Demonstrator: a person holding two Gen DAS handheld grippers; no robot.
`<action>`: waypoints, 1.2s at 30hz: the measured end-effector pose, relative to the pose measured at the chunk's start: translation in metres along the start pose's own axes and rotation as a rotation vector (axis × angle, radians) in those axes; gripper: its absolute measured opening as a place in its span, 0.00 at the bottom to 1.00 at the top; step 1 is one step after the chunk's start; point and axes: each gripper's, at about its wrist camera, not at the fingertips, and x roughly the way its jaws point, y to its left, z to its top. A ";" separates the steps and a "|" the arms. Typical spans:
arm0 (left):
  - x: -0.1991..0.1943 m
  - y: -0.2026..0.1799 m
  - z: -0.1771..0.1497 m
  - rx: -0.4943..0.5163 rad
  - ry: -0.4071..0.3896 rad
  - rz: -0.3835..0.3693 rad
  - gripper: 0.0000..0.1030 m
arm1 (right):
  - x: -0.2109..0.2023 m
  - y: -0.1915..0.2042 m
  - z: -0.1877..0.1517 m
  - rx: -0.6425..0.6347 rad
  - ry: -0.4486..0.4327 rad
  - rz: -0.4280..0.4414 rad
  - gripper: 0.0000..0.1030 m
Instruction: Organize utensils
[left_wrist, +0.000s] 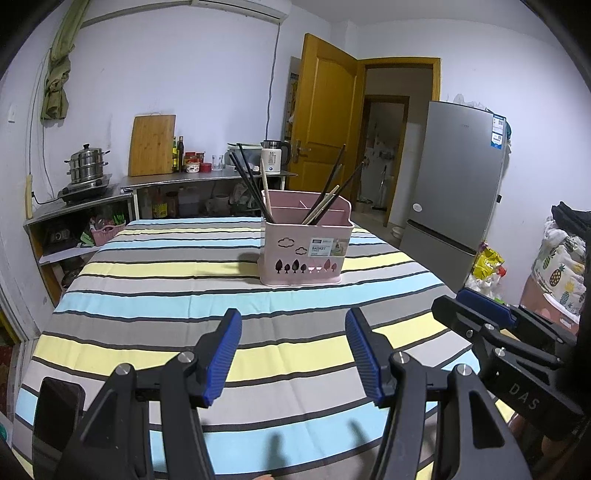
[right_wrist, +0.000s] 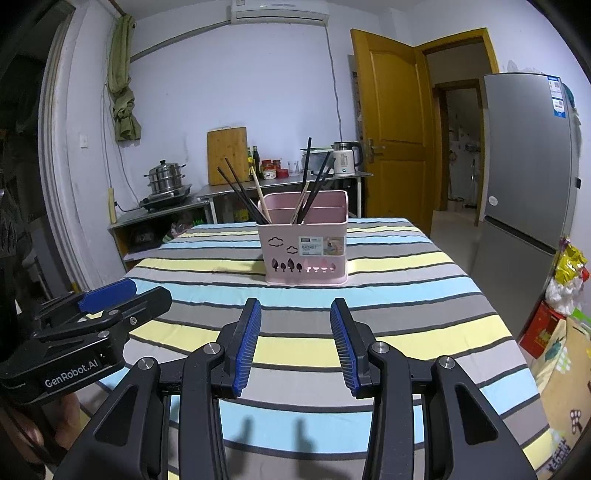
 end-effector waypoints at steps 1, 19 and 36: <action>0.000 0.000 0.000 0.000 0.001 -0.001 0.59 | 0.000 0.000 0.000 0.001 0.001 0.000 0.39; 0.001 0.001 -0.001 0.005 0.003 0.001 0.59 | 0.000 0.000 0.000 0.007 0.004 0.002 0.39; 0.001 0.000 -0.001 0.013 0.003 0.003 0.59 | -0.001 0.000 -0.001 0.009 0.006 0.001 0.39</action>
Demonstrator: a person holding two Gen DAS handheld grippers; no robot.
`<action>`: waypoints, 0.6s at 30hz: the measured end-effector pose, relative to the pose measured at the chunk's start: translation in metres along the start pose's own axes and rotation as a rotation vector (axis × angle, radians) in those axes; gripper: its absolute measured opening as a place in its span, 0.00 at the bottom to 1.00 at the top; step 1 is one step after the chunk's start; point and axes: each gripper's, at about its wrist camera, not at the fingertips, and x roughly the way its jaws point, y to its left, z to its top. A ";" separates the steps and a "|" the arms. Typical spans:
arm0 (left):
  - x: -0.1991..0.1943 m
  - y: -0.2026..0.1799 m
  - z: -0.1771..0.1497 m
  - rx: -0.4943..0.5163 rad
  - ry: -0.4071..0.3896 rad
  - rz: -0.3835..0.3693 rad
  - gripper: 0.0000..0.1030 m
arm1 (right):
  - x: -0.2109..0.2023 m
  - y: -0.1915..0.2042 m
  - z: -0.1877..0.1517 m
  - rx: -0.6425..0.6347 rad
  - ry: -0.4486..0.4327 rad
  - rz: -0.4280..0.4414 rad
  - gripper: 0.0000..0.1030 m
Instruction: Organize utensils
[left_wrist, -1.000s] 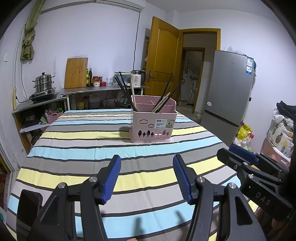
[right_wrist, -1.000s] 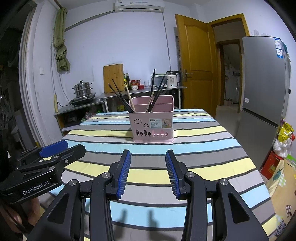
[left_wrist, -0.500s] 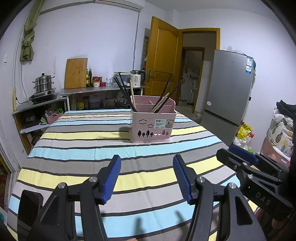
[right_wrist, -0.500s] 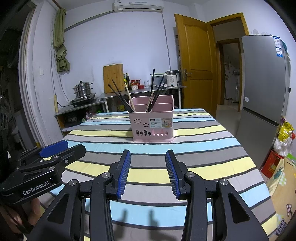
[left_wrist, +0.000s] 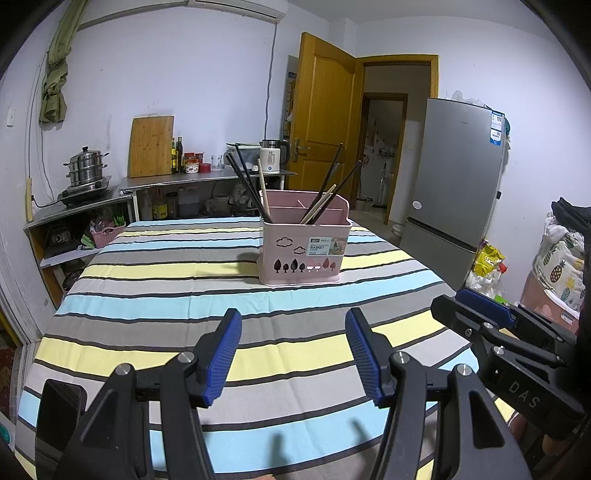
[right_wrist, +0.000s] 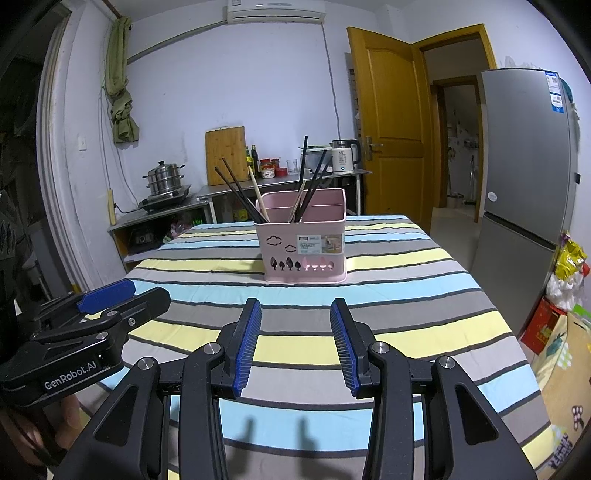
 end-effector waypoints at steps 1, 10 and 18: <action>0.000 -0.001 0.000 0.001 0.001 0.000 0.59 | 0.001 0.000 0.000 0.001 0.001 0.000 0.39; -0.002 -0.001 -0.001 0.000 0.004 0.000 0.59 | 0.000 0.001 -0.001 0.002 0.005 0.000 0.39; -0.002 0.000 -0.001 -0.003 0.012 -0.002 0.59 | 0.001 0.003 0.000 0.005 0.009 0.001 0.39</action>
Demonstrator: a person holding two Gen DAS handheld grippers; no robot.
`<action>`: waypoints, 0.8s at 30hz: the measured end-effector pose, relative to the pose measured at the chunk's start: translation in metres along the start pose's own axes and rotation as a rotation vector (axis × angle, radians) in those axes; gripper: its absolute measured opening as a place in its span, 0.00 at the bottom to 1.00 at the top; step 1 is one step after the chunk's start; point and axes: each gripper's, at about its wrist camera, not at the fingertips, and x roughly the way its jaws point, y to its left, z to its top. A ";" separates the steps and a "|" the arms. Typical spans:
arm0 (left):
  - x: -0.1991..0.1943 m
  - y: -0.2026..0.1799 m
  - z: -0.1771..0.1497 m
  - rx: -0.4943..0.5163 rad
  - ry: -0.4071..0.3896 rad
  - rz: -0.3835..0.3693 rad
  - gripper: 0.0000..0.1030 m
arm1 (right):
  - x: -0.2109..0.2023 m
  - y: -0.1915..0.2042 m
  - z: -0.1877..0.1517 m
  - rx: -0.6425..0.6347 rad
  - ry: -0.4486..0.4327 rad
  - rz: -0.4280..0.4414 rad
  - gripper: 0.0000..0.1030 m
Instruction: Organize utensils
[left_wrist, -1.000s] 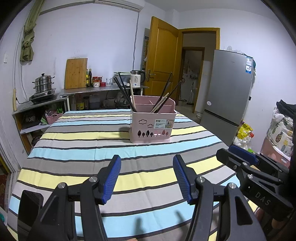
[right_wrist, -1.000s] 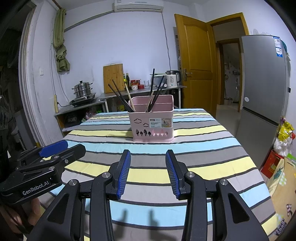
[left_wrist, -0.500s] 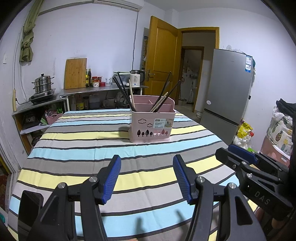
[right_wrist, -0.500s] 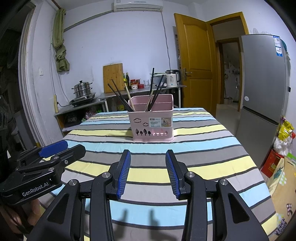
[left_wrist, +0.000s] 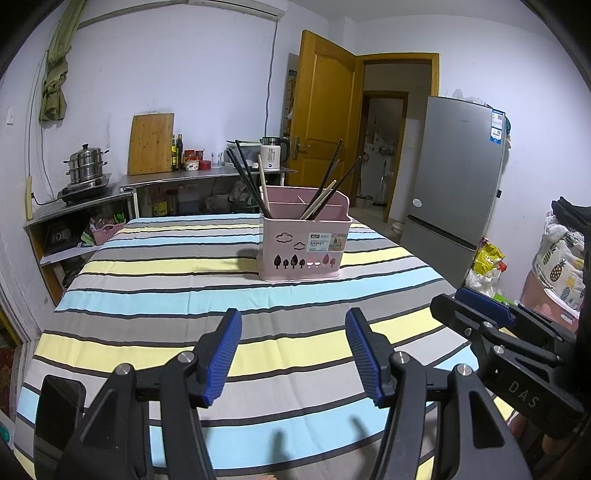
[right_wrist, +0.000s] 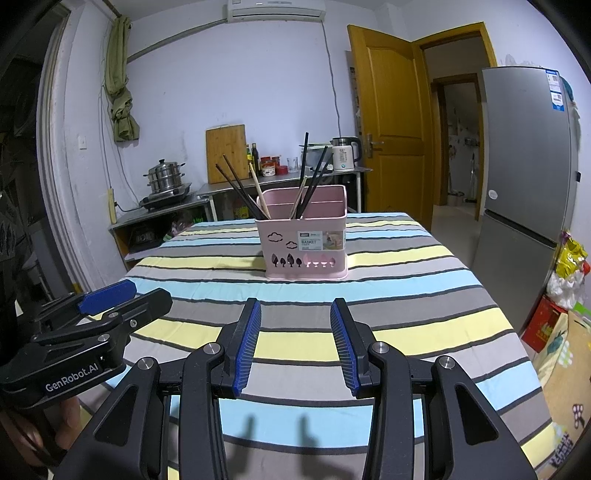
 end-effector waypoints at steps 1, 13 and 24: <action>0.000 0.000 0.000 0.000 0.002 0.000 0.59 | 0.000 -0.001 0.000 0.000 0.000 0.000 0.39; 0.001 0.001 0.000 0.000 0.004 0.013 0.59 | 0.000 0.000 0.000 0.002 0.002 0.000 0.39; -0.001 0.001 -0.002 0.015 0.003 0.020 0.59 | 0.002 0.001 -0.004 0.000 0.007 -0.001 0.39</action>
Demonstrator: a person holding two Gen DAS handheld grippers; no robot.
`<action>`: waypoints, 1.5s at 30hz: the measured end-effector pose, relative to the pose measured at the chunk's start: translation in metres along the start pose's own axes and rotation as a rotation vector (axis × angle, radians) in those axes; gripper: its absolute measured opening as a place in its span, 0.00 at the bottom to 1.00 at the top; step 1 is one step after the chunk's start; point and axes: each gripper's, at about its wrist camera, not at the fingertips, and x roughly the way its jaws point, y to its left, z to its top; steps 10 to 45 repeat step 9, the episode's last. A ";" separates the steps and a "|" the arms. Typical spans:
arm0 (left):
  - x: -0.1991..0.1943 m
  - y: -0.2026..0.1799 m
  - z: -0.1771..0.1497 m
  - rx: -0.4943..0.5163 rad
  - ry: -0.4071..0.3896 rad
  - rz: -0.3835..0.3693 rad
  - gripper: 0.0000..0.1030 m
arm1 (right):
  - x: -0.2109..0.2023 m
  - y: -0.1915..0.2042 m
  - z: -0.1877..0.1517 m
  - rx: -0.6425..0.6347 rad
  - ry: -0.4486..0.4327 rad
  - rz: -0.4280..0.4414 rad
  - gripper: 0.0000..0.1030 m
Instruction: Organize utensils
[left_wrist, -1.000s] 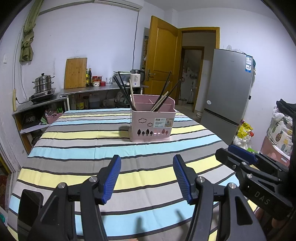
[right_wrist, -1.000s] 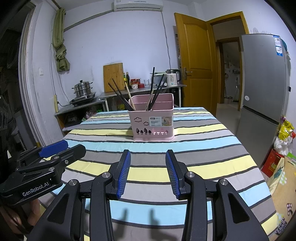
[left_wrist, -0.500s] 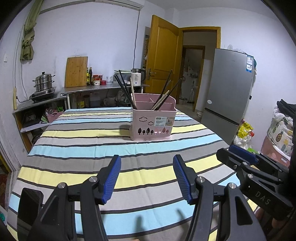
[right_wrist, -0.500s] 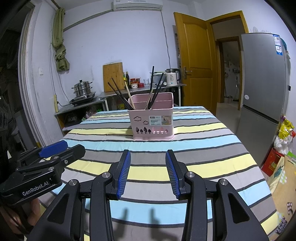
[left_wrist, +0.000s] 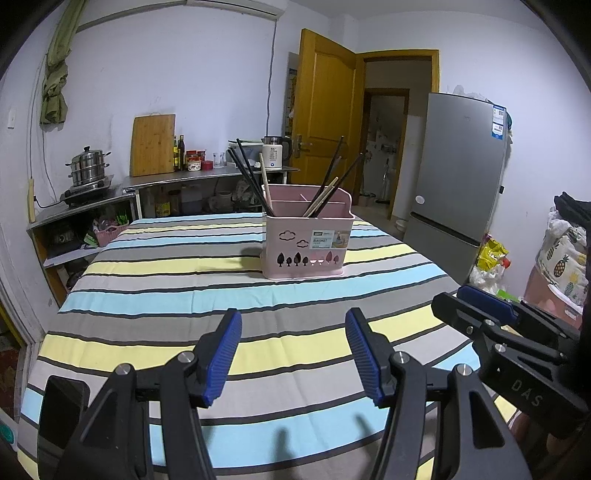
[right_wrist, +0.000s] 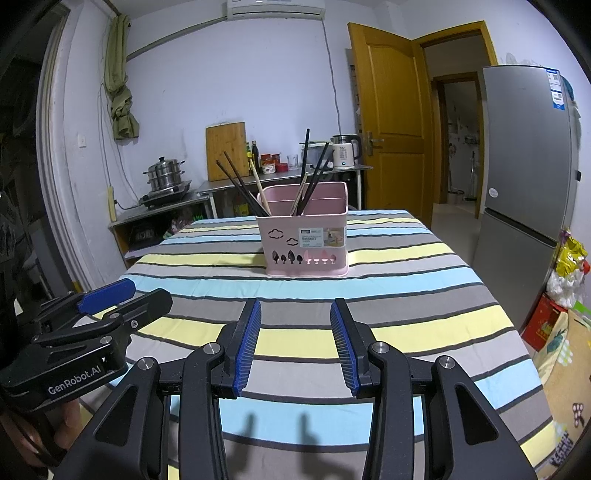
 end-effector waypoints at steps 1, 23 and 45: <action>0.000 0.000 0.000 -0.001 -0.001 0.002 0.59 | 0.000 0.000 0.000 0.000 0.000 0.000 0.39; 0.001 0.001 0.000 -0.009 0.001 0.006 0.59 | 0.000 0.000 -0.001 0.001 0.002 0.000 0.39; 0.001 0.001 0.000 -0.009 0.001 0.006 0.59 | 0.000 0.000 -0.001 0.001 0.002 0.000 0.39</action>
